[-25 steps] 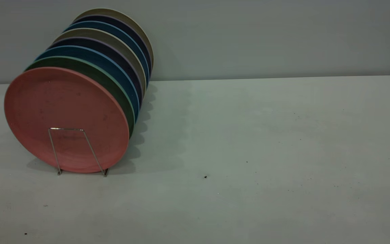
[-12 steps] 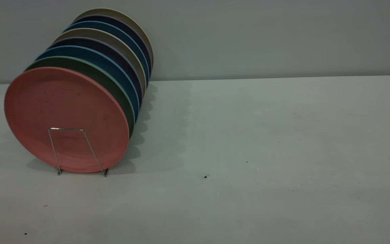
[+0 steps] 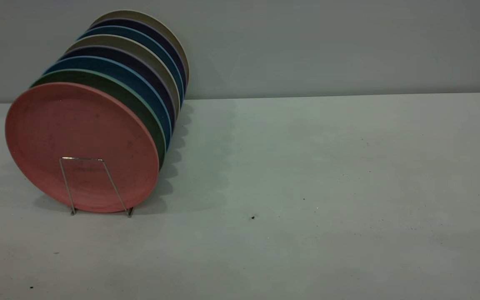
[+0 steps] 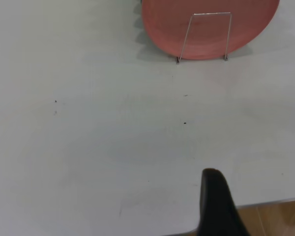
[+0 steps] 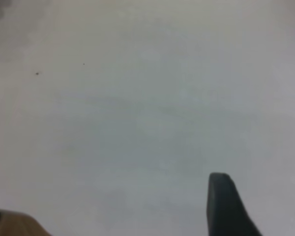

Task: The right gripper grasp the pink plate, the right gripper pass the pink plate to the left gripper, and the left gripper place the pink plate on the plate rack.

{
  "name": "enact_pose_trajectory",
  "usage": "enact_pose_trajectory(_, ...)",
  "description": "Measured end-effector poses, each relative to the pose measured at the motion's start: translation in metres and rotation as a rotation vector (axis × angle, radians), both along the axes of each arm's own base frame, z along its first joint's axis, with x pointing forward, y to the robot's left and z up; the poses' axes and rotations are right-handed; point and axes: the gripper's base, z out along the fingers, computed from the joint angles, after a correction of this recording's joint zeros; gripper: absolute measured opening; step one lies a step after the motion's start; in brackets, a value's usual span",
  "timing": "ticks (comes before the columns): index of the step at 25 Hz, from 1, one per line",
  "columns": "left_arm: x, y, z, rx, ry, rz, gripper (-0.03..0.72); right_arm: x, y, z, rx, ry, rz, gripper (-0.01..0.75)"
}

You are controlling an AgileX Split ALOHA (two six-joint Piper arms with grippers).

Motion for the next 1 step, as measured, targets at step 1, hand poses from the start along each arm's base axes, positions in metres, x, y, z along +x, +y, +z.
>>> enact_pose_trajectory(1,0.0000,0.0000,0.0000,0.000,0.000,0.000,0.458,0.0000,0.0000,0.0000,0.000,0.000,0.000,0.365)
